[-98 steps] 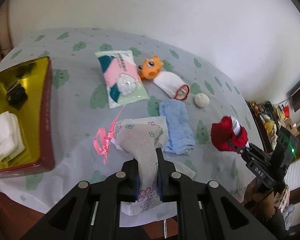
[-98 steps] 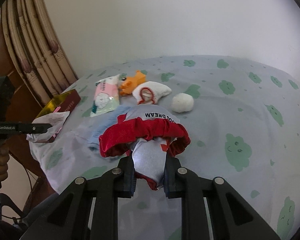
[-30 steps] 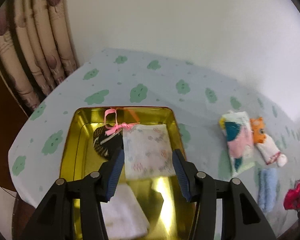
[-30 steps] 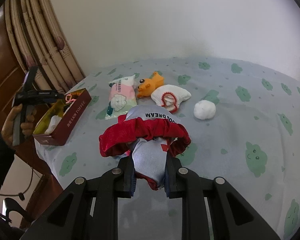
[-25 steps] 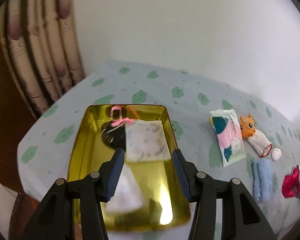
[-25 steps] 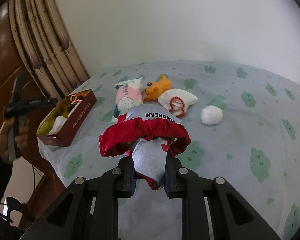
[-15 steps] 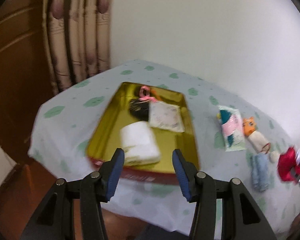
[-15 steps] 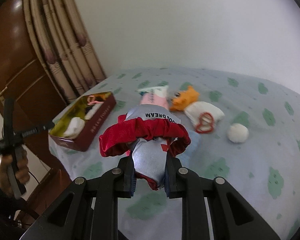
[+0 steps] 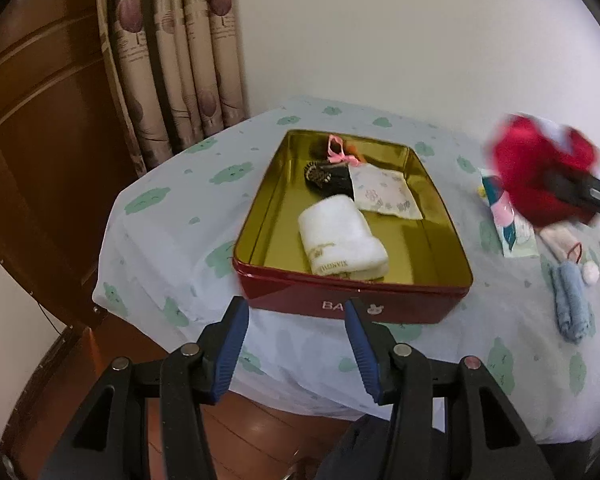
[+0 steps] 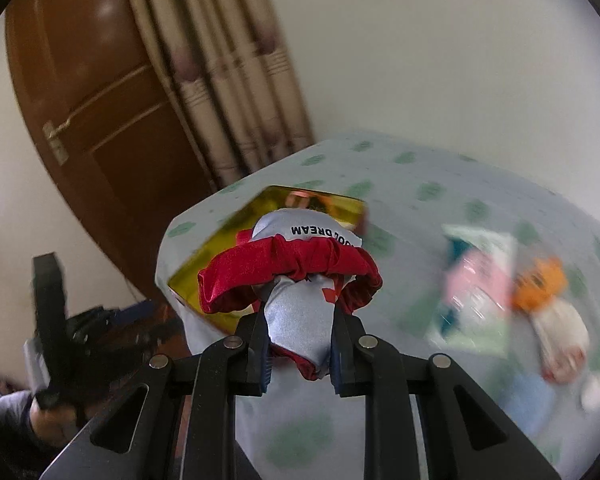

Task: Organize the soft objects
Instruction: 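Carry the red-and-white garment into the tin and open the right gripper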

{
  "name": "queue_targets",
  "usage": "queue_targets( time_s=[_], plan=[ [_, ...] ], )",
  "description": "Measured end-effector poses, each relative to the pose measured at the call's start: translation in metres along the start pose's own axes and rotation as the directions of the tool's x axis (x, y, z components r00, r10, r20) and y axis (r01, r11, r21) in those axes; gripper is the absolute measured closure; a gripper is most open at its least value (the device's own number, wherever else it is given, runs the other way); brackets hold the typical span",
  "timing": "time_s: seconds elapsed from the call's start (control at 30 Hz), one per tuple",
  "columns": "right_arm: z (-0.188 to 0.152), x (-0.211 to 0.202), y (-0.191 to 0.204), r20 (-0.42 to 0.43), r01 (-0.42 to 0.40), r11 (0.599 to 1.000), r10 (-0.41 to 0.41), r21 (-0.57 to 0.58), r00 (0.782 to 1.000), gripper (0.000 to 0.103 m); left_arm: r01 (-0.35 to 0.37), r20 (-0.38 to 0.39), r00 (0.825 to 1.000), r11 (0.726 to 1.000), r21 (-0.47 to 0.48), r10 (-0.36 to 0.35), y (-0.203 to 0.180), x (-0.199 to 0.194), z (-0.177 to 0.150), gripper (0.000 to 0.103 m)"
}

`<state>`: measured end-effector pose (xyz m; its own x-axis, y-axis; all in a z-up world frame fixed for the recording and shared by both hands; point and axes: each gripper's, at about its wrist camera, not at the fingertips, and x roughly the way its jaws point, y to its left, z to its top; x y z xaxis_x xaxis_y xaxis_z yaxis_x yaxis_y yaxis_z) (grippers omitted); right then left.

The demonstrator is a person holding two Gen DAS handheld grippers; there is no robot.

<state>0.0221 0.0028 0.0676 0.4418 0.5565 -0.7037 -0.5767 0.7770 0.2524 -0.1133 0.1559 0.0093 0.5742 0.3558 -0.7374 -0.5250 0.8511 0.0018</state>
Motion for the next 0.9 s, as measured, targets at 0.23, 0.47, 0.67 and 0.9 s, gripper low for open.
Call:
queue_targets(
  time_s=[0.23,0.47,0.67,0.9],
  plan=[
    [0.044,0.094,0.022,-0.155,-0.04,0.998,0.032,-0.047,0.987,0.082,0.01,0.047,0.999,1.0,0.007,-0.011,0.002,-0.009,0.004,0.052],
    [0.056,0.155,0.028,-0.267,-0.006,0.996,-0.018,-0.087,0.963,0.082,0.04,0.011,0.999,0.998,-0.038,-0.04,0.014,-0.001,0.008,0.052],
    [0.06,0.182,0.034,-0.301,0.005,0.992,-0.042,-0.124,0.953,0.081,0.039,-0.045,0.998,0.998,-0.059,-0.042,0.019,0.011,0.008,0.052],
    [0.056,0.209,0.041,-0.349,0.002,0.99,-0.05,-0.138,0.936,0.079,0.044,-0.074,0.996,0.997,-0.065,-0.049,0.021,0.016,0.007,0.052]
  ],
)
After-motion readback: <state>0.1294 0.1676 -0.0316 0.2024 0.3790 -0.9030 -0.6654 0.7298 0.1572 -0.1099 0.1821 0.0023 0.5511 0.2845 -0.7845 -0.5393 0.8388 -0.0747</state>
